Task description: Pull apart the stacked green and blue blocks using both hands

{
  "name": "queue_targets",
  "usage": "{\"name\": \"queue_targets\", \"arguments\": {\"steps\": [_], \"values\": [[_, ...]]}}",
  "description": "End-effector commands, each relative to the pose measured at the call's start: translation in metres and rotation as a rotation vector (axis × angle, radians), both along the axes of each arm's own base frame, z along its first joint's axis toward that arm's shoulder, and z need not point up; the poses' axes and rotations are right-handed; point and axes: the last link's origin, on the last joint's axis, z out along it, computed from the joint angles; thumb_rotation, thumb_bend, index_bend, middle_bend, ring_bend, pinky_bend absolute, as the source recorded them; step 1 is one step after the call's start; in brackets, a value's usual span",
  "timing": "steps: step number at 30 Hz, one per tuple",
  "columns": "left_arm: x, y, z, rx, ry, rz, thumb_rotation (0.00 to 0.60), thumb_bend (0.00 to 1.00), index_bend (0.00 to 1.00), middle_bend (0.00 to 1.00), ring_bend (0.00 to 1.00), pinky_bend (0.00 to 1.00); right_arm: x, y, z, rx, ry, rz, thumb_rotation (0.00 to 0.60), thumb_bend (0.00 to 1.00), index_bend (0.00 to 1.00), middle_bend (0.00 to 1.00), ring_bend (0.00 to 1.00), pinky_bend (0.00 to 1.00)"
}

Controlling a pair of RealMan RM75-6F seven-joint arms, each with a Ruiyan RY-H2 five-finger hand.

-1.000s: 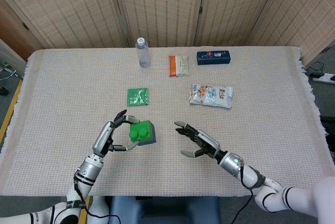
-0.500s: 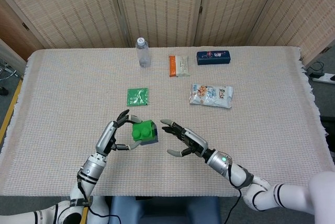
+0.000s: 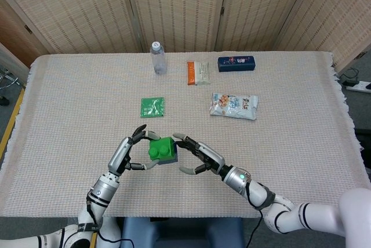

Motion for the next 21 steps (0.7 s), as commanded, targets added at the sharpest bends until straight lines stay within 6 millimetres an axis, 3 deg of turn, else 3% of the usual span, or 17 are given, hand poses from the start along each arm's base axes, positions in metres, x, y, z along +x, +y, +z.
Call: {"name": "queue_targets", "arguments": {"steps": [1,21], "values": [[0.0005,-0.0012,-0.001,-0.007,0.001,-0.002,0.6,0.4,0.79,0.89,0.39,0.01,0.0046,-0.0009,-0.0006,0.001,-0.003,0.002,0.6,0.36,0.07,0.0,0.06,0.04],[0.0041,-0.0022,-0.0089,-0.053,-0.009,0.007,0.6,0.41,0.79,0.89,0.39,0.01,0.0085,0.0032,-0.0072,-0.003,0.022,-0.006,0.6,0.36,0.28,0.0,0.08,0.06]]}}
